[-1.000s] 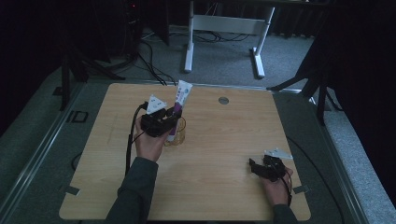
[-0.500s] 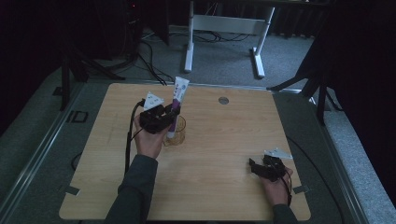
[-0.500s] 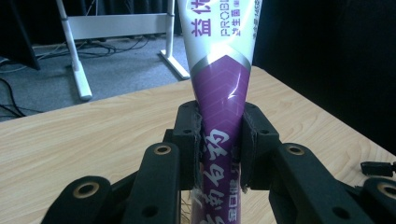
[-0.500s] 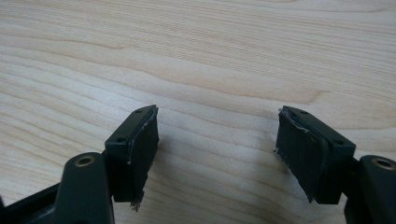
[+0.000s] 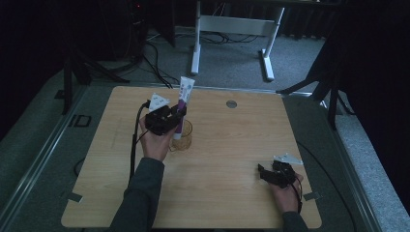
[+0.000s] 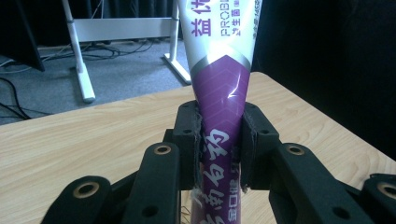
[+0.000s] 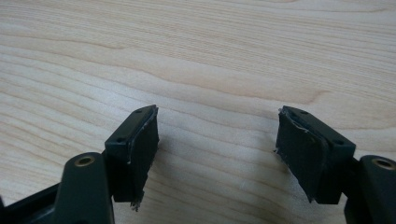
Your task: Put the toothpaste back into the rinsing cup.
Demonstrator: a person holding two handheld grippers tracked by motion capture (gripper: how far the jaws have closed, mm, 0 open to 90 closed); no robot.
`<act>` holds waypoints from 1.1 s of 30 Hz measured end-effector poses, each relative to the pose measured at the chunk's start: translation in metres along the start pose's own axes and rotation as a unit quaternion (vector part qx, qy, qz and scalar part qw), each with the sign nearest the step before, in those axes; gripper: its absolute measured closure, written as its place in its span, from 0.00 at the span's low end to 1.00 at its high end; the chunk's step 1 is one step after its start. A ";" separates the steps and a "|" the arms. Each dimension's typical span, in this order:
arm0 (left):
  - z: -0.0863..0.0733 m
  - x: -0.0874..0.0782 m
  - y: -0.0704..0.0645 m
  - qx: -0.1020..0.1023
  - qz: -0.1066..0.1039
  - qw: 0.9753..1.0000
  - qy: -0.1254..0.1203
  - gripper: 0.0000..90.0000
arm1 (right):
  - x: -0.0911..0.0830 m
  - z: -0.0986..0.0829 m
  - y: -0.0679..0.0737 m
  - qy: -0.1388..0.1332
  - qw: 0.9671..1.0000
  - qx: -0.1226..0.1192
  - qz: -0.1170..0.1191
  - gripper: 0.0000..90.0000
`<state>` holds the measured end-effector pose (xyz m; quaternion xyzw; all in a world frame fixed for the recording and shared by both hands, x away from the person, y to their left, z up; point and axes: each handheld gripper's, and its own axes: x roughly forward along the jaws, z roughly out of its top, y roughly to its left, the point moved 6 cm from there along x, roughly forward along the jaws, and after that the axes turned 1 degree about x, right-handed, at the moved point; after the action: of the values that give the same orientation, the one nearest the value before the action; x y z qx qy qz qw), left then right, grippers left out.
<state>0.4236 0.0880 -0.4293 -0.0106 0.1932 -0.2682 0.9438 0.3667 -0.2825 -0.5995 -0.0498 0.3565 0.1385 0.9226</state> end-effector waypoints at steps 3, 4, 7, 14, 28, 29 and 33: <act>0.000 0.001 0.002 -0.001 0.002 1.000 -0.001 0.79 | 0.000 0.000 0.000 0.000 1.000 -0.001 0.000 0.33; 0.000 0.002 0.002 -0.002 0.004 1.000 -0.002 0.79 | 0.000 0.000 0.000 0.000 1.000 -0.001 0.000 0.33; -0.001 0.003 0.003 -0.003 0.006 1.000 -0.002 0.79 | 0.000 0.000 0.000 0.000 1.000 -0.001 0.001 0.33; -0.001 0.008 0.004 -0.008 0.008 1.000 -0.006 0.79 | 0.000 0.000 0.000 0.000 1.000 -0.001 0.001 0.33; -0.001 0.010 0.008 -0.014 0.019 1.000 -0.016 0.79 | 0.000 0.000 0.000 0.000 1.000 -0.002 0.001 0.33; -0.001 0.010 0.008 -0.014 0.019 1.000 -0.017 0.79 | 0.000 0.000 0.000 0.000 1.000 -0.001 0.001 0.33; 0.000 0.012 0.010 -0.018 0.022 0.999 -0.022 0.79 | 0.000 0.000 0.000 0.000 1.000 -0.001 0.001 0.33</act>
<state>0.4376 0.0906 -0.4350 -0.0288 0.1771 -0.2433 0.9532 0.3666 -0.2823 -0.5995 -0.0508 0.3565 0.1400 0.9223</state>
